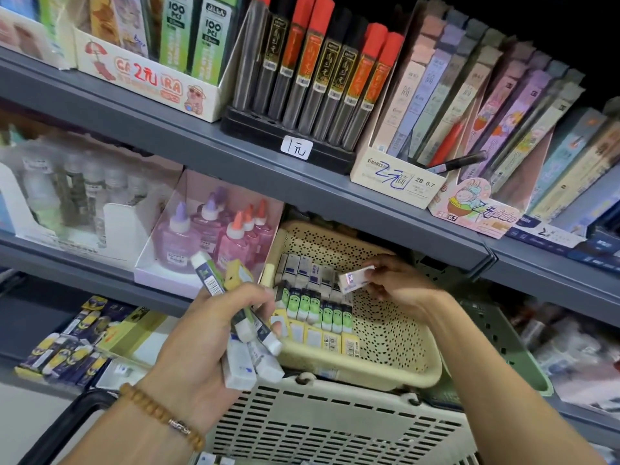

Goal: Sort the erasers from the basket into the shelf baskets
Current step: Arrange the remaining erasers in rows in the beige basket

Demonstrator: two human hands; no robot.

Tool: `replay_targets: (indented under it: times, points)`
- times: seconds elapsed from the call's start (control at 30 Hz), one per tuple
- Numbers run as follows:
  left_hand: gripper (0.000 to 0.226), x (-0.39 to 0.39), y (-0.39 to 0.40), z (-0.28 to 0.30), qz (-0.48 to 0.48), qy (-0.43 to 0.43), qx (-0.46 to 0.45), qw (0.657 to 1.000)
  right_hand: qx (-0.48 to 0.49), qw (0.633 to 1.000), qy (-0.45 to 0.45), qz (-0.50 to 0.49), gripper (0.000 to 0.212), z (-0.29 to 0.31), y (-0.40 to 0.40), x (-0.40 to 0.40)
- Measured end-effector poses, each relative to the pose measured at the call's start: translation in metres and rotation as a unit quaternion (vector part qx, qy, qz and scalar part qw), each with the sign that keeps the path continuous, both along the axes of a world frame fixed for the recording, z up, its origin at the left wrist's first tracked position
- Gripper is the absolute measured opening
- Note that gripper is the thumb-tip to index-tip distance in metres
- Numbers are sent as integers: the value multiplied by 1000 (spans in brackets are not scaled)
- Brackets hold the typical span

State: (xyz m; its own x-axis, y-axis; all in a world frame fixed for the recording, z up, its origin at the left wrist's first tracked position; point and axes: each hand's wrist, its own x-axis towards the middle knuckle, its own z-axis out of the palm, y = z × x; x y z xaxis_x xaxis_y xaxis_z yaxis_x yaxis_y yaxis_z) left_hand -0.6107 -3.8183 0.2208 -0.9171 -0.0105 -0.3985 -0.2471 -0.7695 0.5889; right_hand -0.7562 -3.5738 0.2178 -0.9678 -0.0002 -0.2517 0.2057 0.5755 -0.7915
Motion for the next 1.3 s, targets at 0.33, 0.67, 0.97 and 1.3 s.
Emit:
replay_targets:
  times: [0.33, 0.67, 0.97, 1.3]
  points:
    - [24, -13, -2, -3, -59, -17, -38, 997, -40, 987, -58, 142, 22, -12, -46, -58]
    - [53, -2, -4, -7, -31, 31, -64, 997, 168, 981, 53, 75, 32, -11, 6, -48]
    - [45, 8, -1, -8, -27, 59, -21, 998, 173, 985, 10, -24, 21, -42, -4, -45]
    - [48, 9, -2, -6, -26, 52, -28, 998, 77, 995, -12, -58, 10, -46, -7, -41]
